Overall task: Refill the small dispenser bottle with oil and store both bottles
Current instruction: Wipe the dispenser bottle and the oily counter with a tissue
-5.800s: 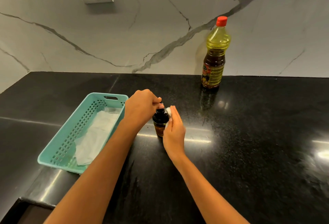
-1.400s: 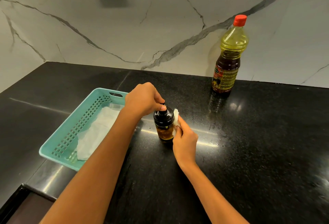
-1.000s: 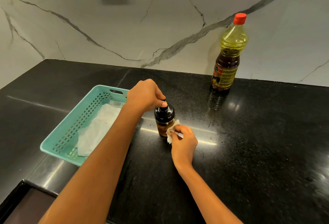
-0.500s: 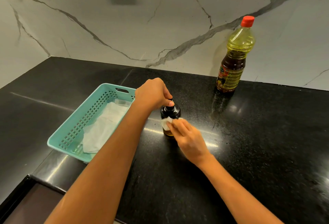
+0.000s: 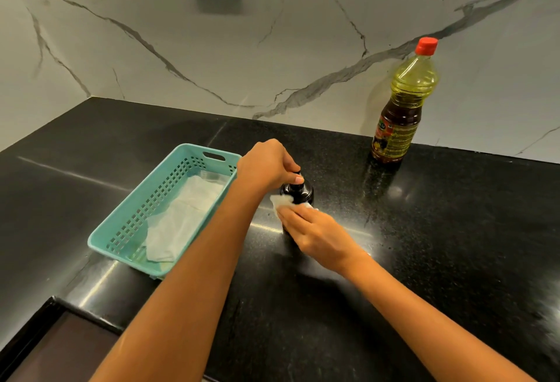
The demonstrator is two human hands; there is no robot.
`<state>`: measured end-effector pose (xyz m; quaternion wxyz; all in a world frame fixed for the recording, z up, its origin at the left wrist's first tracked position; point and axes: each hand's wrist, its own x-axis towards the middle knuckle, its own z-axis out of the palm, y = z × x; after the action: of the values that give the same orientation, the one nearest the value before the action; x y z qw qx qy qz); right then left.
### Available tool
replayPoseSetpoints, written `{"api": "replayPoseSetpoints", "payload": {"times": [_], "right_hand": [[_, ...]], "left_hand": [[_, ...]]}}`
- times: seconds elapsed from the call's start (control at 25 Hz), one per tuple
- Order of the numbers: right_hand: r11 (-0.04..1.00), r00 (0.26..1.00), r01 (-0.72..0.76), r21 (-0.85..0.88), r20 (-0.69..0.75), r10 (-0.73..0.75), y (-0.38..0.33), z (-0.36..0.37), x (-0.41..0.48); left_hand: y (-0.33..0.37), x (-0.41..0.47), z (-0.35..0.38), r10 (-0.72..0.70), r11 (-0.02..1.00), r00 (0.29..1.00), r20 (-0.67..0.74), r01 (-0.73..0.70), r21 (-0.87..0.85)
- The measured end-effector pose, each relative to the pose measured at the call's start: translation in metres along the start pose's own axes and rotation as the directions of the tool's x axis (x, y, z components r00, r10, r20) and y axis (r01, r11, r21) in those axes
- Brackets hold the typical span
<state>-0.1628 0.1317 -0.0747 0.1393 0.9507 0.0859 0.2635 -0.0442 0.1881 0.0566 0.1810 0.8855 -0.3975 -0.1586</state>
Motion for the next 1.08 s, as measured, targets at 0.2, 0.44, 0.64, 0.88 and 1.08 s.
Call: {"api": "replayPoseSetpoints", "payload": {"times": [0.2,0.44,0.64,0.88,1.08], "right_hand": [[0.989,0.99,-0.129,-0.07,0.054,0.133,-0.027,0.014,0.008],[0.995,0.976,-0.079,-0.061,0.2,0.09,-0.029,0.02,-0.008],[0.951,0.943,-0.301,-0.073,0.122,0.308,-0.043,0.018,0.035],[0.79,0.848,-0.484,0.376,-0.021,0.53,-0.025,0.01,-0.029],[-0.102,0.231,-0.667,0.738,0.335,0.914,-0.005,0.007,-0.007]], "left_hand": [[0.0,-0.001,0.001,-0.005,1.0,1.0,0.015,0.006,-0.023],[-0.005,0.006,0.001,0.034,0.998,0.998,0.047,-0.032,-0.056],[-0.003,0.013,-0.005,0.046,0.999,0.994,0.103,-0.048,0.02],[-0.014,0.006,0.003,0.096,0.995,0.995,0.024,-0.096,-0.024],[-0.033,0.005,0.02,0.169,0.947,0.98,-0.105,-0.191,-0.259]]}}
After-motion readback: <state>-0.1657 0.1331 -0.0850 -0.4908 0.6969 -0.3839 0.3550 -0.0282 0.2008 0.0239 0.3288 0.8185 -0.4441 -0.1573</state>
